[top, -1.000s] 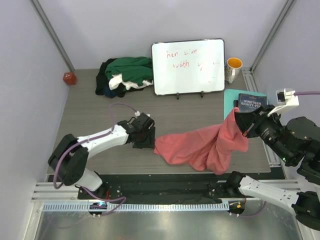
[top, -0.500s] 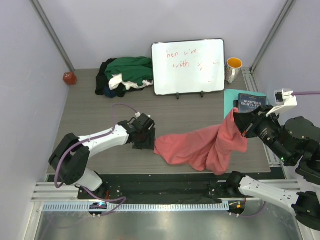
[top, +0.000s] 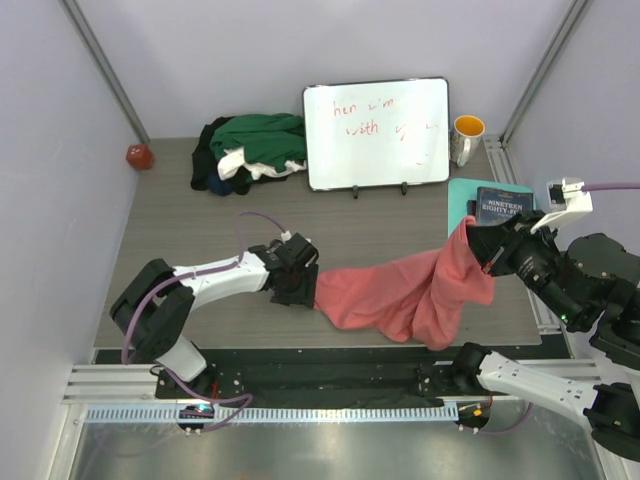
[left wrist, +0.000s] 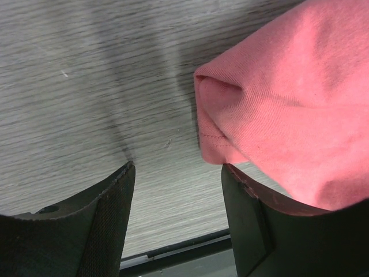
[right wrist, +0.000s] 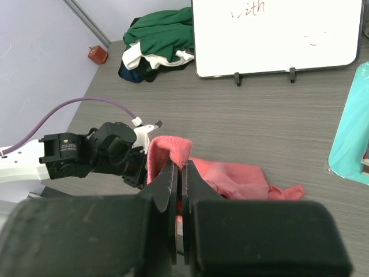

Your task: Fold and stack the t-shirts

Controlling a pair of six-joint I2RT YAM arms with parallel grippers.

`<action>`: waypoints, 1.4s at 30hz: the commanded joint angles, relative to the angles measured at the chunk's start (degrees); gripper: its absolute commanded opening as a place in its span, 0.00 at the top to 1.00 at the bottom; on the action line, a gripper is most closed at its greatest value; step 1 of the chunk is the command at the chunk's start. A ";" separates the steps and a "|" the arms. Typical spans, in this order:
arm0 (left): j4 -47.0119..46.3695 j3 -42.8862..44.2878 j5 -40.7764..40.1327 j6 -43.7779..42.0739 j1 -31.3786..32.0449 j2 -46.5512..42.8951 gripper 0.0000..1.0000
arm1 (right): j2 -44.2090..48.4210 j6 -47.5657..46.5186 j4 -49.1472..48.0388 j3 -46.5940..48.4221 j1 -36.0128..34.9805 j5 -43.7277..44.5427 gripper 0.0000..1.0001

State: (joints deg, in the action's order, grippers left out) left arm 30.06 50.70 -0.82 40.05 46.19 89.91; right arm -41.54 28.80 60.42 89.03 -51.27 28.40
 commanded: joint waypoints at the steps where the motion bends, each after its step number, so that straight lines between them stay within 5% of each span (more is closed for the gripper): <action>1: -1.50 2.82 -0.32 -0.24 0.91 2.02 0.37 | 0.84 -0.14 -3.47 0.17 0.03 0.34 0.99; 16: -1.06 6.61 -1.64 -0.68 1.97 6.94 0.41 | 1.90 -0.32 -3.56 0.44 0.03 0.78 0.99; 28: 0.70 7.57 -3.14 -0.24 3.02 15.29 0.76 | 2.52 -0.23 -3.56 1.49 -0.06 0.60 0.99; 31: 0.52 7.92 -2.61 -0.15 3.11 16.79 1.00 | 2.60 -0.14 -3.38 1.49 0.03 0.60 0.99; 36: 2.36 8.36 -4.97 -0.24 3.11 14.07 1.00 | 2.60 -0.23 -3.38 1.41 0.03 0.95 0.99; 42: 15.54 15.20 -18.33 -0.42 1.27 1.43 1.00 | 1.38 -0.58 -3.38 1.14 0.03 1.57 0.99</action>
State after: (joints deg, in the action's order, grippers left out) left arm 35.00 61.71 -7.81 40.01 49.15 99.26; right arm -39.27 28.80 60.45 89.03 -51.27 28.60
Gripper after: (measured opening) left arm 0.012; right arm 0.039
